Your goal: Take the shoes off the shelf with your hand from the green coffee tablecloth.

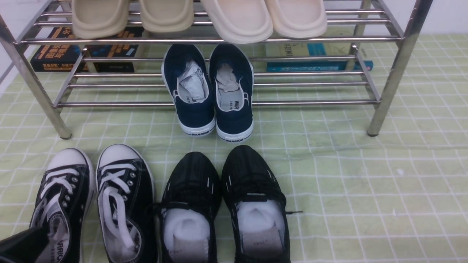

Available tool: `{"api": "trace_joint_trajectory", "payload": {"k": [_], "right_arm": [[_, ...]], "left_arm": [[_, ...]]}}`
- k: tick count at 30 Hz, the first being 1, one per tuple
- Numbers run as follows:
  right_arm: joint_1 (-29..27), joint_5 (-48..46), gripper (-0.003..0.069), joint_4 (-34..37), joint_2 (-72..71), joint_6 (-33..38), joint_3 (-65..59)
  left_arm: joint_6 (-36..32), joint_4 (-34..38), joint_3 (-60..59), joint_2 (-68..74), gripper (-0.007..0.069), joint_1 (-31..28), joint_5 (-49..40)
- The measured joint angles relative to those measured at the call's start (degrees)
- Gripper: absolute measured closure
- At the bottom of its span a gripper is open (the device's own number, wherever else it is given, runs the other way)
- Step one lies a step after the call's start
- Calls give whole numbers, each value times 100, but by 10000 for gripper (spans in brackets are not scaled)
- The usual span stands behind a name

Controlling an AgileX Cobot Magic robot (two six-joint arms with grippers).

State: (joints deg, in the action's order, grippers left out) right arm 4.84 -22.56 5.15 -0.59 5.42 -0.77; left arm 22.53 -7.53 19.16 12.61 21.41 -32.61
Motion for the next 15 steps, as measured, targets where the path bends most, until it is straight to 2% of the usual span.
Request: {"api": "trace_joint_trajectory", "payload": {"k": [9, 12, 15], "right_arm": [[0, 0, 420, 0, 0, 0, 0], [0, 0, 420, 0, 0, 0, 0], [0, 0, 420, 0, 0, 0, 0]], "left_arm": [[-6, -107, -588, -177, 606, -44, 263], [-71, -113, -1043, -640, 603, -271, 453], [-226, -113, -1480, -1108, 598, -779, 514]]}}
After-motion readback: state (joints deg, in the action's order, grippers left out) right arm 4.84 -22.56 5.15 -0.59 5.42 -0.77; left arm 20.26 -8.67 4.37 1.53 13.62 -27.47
